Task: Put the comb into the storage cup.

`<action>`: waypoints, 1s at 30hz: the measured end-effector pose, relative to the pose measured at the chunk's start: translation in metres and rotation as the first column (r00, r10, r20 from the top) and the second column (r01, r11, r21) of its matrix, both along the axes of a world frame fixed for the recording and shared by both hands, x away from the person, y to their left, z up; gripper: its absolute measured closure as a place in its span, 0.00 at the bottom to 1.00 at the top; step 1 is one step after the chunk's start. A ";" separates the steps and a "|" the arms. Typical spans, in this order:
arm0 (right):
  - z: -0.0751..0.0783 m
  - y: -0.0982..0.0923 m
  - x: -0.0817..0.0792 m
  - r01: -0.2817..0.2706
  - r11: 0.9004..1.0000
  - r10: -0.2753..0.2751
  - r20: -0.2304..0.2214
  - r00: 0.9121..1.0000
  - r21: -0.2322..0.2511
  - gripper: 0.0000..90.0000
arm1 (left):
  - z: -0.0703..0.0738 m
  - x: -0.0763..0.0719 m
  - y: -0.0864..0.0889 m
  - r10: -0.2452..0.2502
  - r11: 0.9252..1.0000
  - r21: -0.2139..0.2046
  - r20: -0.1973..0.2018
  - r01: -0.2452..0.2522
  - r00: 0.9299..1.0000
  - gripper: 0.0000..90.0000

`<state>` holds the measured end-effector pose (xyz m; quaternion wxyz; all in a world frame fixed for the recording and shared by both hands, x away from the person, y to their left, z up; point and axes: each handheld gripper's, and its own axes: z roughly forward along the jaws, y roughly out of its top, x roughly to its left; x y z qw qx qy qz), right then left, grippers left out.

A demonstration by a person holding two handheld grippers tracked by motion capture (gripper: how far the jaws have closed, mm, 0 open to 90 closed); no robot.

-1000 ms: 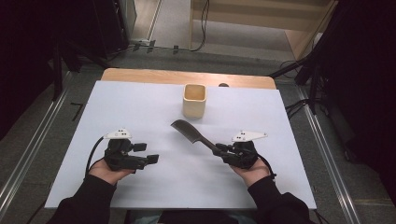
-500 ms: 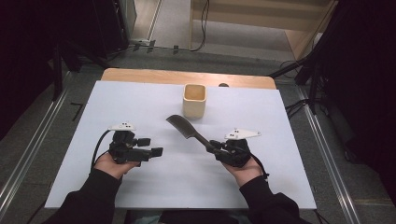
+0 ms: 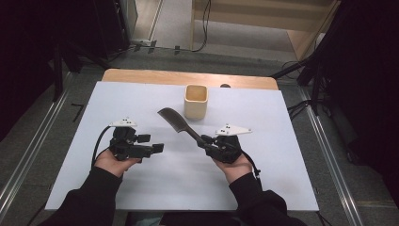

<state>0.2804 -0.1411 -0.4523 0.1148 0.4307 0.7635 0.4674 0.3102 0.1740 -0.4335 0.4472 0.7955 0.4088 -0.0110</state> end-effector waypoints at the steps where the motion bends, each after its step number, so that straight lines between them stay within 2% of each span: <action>1: 0.000 0.000 0.000 0.000 1.000 0.000 0.000 1.000 0.000 0.78 | 0.000 0.000 0.000 -0.001 1.000 -0.002 -0.001 0.001 1.000 0.24; 7: -0.001 0.010 0.003 0.002 1.000 -0.002 0.015 1.000 0.010 0.78 | 0.003 0.003 -0.001 0.003 1.000 0.007 0.001 -0.003 1.000 0.24; 9: -0.001 0.013 0.003 0.008 1.000 -0.008 0.024 1.000 0.005 0.78 | 0.004 0.002 -0.003 -0.014 1.000 0.017 0.001 0.014 1.000 0.28; 15: -0.004 0.020 0.003 0.021 1.000 -0.021 0.031 0.999 0.017 0.78 | 0.006 0.004 -0.007 -0.019 1.000 0.023 0.006 0.019 1.000 0.28; 21: -0.006 0.027 0.003 0.046 0.999 -0.048 0.060 0.997 0.028 0.78 | 0.007 0.006 -0.009 -0.016 0.999 0.049 0.038 0.014 0.999 0.28; 24: -0.006 0.030 0.001 0.059 0.998 -0.061 0.081 0.995 0.033 0.78 | 0.008 0.008 -0.010 -0.012 0.999 0.041 0.039 0.010 0.999 0.28; 30: -0.008 0.036 0.003 0.067 0.996 -0.072 0.094 0.993 0.057 0.78 | 0.012 0.013 -0.013 -0.013 0.999 0.034 0.035 0.012 0.999 0.28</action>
